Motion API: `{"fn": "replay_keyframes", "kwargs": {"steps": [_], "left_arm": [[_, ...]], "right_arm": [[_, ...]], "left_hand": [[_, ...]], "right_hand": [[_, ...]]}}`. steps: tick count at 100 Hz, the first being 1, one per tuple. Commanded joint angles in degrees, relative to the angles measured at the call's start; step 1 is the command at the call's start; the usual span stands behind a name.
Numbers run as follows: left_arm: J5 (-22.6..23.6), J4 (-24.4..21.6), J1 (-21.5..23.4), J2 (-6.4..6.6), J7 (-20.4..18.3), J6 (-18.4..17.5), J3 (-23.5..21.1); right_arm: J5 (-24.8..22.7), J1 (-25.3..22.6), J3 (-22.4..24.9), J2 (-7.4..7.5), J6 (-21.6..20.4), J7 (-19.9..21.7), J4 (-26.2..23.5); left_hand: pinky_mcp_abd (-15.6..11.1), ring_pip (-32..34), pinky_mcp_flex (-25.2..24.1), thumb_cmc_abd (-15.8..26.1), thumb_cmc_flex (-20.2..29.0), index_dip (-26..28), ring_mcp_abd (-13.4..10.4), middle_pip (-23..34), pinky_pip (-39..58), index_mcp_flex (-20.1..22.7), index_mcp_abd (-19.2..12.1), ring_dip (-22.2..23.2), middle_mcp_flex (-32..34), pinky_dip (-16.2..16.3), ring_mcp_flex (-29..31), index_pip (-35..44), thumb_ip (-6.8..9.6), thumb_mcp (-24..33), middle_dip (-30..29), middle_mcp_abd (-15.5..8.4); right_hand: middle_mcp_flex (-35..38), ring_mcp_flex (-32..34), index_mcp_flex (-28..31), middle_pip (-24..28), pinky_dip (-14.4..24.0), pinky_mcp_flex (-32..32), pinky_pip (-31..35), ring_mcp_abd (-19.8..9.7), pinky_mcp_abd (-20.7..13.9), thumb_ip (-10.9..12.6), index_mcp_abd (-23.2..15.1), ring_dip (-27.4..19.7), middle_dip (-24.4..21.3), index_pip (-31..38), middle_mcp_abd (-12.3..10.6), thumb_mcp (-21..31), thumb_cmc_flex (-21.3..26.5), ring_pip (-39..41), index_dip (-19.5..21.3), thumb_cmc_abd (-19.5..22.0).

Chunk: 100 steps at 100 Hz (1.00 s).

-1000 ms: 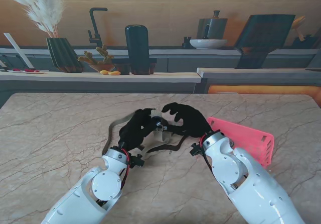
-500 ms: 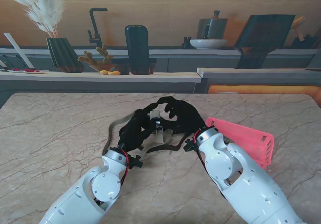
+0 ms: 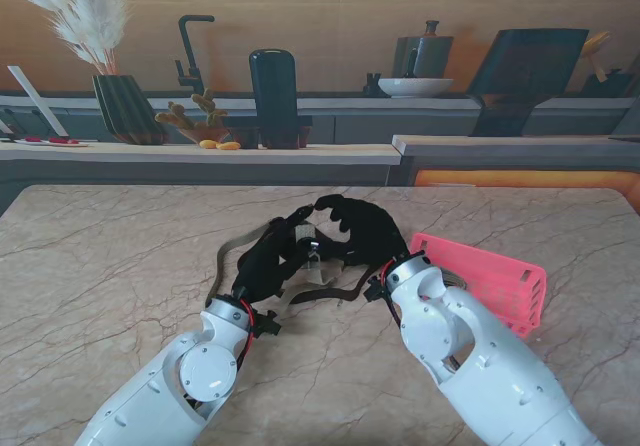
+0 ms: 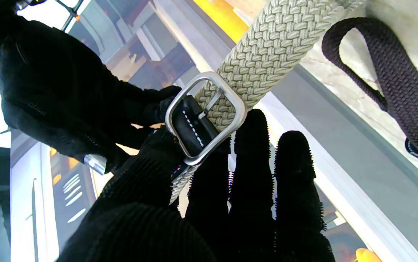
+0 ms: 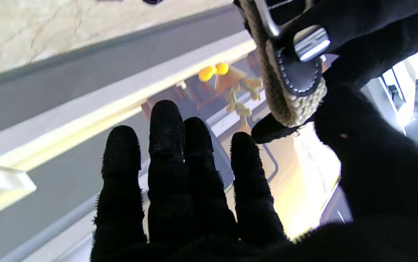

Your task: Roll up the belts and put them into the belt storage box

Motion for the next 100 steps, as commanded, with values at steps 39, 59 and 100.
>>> {"fn": "replay_keyframes", "kwargs": {"steps": [39, 59, 100], "left_arm": [[0.4, -0.1, -0.8, -0.48, 0.2, -0.6, 0.2], [0.4, 0.1, -0.8, -0.37, -0.2, -1.1, 0.2], [0.6, -0.7, -0.2, -0.25, -0.2, -1.4, -0.3]], "right_arm": [[7.2, -2.5, 0.3, -1.01, 0.6, 3.5, -1.3], [10.8, -0.7, -1.1, -1.47, 0.8, 4.8, -0.4], [17.3, -0.5, -0.5, -1.31, 0.9, 9.2, -1.0]], "left_hand": [[-0.6, 0.5, 0.4, -1.3, 0.8, -0.8, -0.7, -0.3, 1.7, -2.9, -3.9, -0.4, 2.4, 0.4, 1.3, -2.3, 0.26, 3.9, 0.0, -3.2], [-0.5, 0.5, 0.4, -1.4, 0.6, -0.5, -0.6, -0.4, 1.6, -2.7, -3.5, -0.4, 2.5, 0.4, 1.4, -1.8, 0.23, 4.5, 0.0, -3.1], [0.1, 0.6, -0.8, -3.6, -5.3, 2.7, -0.5, -1.6, 1.3, -3.0, -1.6, 0.2, 1.4, 0.5, 0.7, 4.5, -0.09, 9.0, 0.4, -3.7]], "right_hand": [[-2.4, -1.9, 0.4, 0.7, -1.0, -1.4, 1.2, -0.2, 0.2, 2.8, -3.9, -0.3, -0.2, 1.8, 0.4, -5.2, -1.2, -0.2, 1.9, 1.3], [-0.8, -1.1, 2.5, 0.1, -1.0, -1.4, 1.0, -0.7, 0.2, 1.6, -6.6, -0.4, -0.3, 3.8, -0.8, 3.8, -1.1, -0.6, 2.2, 1.2], [26.0, 7.1, 22.4, -2.2, -1.2, 1.3, 1.0, -2.5, 1.0, -5.6, -18.1, 0.1, -0.5, 26.3, -6.4, 4.4, 16.7, 1.0, -13.0, 3.4]]}}
